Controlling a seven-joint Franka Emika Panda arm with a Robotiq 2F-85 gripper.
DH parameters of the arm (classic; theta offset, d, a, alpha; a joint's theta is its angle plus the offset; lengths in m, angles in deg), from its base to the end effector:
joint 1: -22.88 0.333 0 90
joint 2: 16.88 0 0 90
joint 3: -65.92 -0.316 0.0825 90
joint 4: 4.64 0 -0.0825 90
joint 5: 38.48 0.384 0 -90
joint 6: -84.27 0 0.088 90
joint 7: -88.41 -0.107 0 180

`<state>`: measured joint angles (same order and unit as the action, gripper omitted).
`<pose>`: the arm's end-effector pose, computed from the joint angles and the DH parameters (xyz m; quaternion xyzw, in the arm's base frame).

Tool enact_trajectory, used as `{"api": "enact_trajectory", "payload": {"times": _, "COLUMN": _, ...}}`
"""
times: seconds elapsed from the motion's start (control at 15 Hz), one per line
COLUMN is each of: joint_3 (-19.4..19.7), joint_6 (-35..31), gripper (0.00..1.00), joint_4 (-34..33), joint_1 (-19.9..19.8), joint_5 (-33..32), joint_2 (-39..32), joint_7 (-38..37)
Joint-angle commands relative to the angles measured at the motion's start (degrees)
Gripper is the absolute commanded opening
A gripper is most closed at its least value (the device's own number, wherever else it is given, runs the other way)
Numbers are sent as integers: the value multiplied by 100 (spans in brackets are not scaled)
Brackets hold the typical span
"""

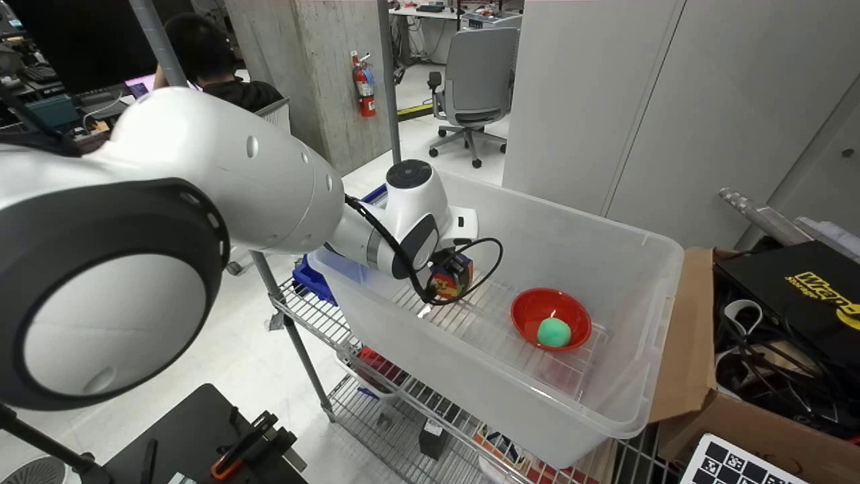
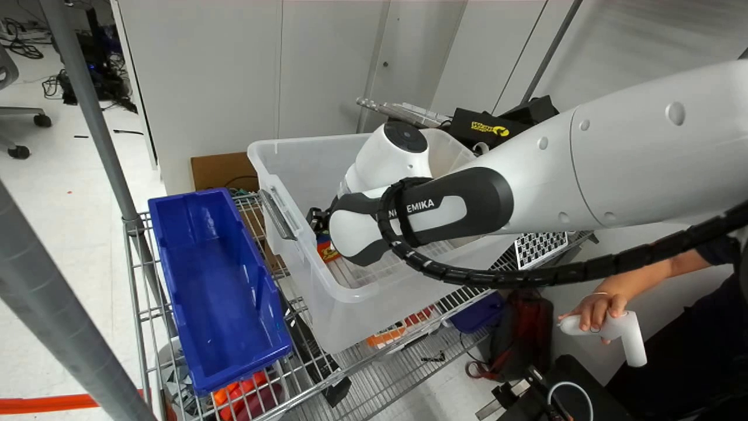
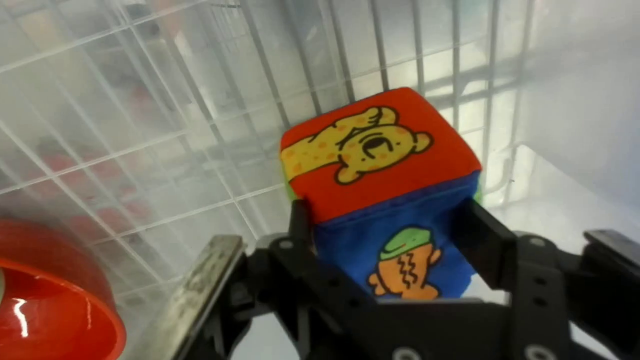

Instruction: Move the cube inside the storage bin forwards

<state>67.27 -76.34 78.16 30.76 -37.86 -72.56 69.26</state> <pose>0.7404 0.0883 0.1444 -0.9757 0.1056 -0.1885 0.0370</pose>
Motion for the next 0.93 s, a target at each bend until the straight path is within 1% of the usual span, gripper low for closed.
{"api": "enact_trajectory", "payload": {"times": 0.0, "joint_3": -103, "joint_6": 219, "gripper": 42, "joint_4": -542, "joint_1": -122, "joint_5": 317, "joint_2": -330, "joint_7": 123}}
{"api": "enact_trajectory", "payload": {"times": 0.2, "joint_3": -28, "joint_6": 273, "gripper": 23, "joint_4": -626, "joint_1": -123, "joint_5": 336, "joint_2": -358, "joint_7": 101}}
{"api": "enact_trajectory", "payload": {"times": 0.4, "joint_3": -135, "joint_6": 452, "gripper": 1, "joint_4": -537, "joint_1": -190, "joint_5": 480, "joint_2": -212, "joint_7": 67}}
{"api": "enact_trajectory", "payload": {"times": 0.53, "joint_3": -185, "joint_6": 422, "gripper": 0, "joint_4": -305, "joint_1": -231, "joint_5": 554, "joint_2": 9, "joint_7": 141}}
{"api": "enact_trajectory", "payload": {"times": 0.6, "joint_3": -202, "joint_6": 408, "gripper": 3, "joint_4": -213, "joint_1": -250, "joint_5": 563, "joint_2": 97, "joint_7": 180}}
{"api": "enact_trajectory", "payload": {"times": 0.67, "joint_3": -240, "joint_6": 334, "gripper": 2, "joint_4": 51, "joint_1": -295, "joint_5": 549, "joint_2": 331, "joint_7": 298}}
{"api": "enact_trajectory", "payload": {"times": 0.73, "joint_3": -269, "joint_6": 392, "gripper": 3, "joint_4": 150, "joint_1": -335, "joint_5": 560, "joint_2": 478, "joint_7": 350}}
{"api": "enact_trajectory", "payload": {"times": 0.87, "joint_3": -252, "joint_6": 382, "gripper": 3, "joint_4": 713, "joint_1": -407, "joint_5": 632, "joint_2": 993, "joint_7": 313}}
